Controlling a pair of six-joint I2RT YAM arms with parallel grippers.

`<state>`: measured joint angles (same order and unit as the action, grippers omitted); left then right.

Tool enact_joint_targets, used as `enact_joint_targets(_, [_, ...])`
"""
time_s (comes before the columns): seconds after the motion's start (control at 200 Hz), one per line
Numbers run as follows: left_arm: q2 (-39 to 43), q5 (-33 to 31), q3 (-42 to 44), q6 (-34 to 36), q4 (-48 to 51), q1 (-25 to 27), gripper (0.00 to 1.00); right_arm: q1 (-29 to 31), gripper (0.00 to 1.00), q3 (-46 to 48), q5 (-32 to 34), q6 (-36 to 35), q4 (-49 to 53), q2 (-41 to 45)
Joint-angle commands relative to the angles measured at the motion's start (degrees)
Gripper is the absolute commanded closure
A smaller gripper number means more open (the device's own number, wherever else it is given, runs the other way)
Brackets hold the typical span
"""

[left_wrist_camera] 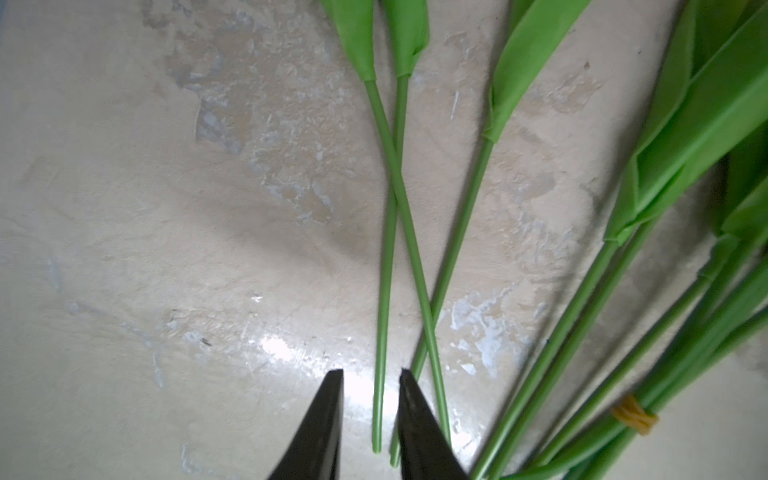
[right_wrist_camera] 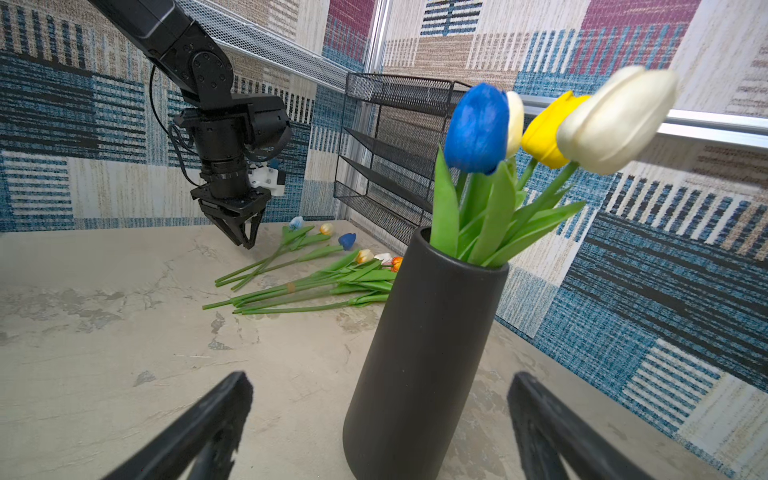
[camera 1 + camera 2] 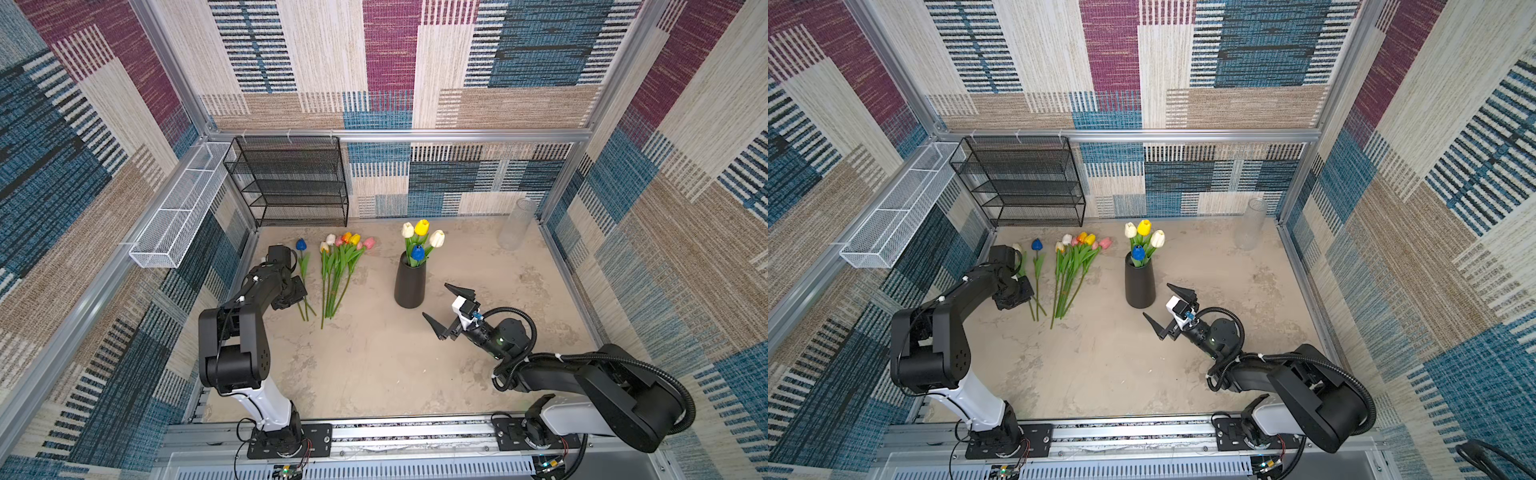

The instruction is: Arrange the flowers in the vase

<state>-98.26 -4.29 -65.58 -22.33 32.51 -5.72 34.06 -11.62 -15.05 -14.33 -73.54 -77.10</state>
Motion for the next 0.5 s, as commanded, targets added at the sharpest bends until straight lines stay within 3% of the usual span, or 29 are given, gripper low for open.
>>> enact_joint_targets(0.0, [0.3, 0.3, 0.3, 1.6, -0.3, -0.1, 0.73, 0.0, 0.00, -0.2, -0.6, 0.9, -1.3, 0.1])
enact_joint_targets(0.496, [-2.7, 2.2, -1.9, 2.5, 0.9, -0.1, 0.80, 0.0, 0.00, -0.4, -0.2, 0.5, -1.3, -0.3])
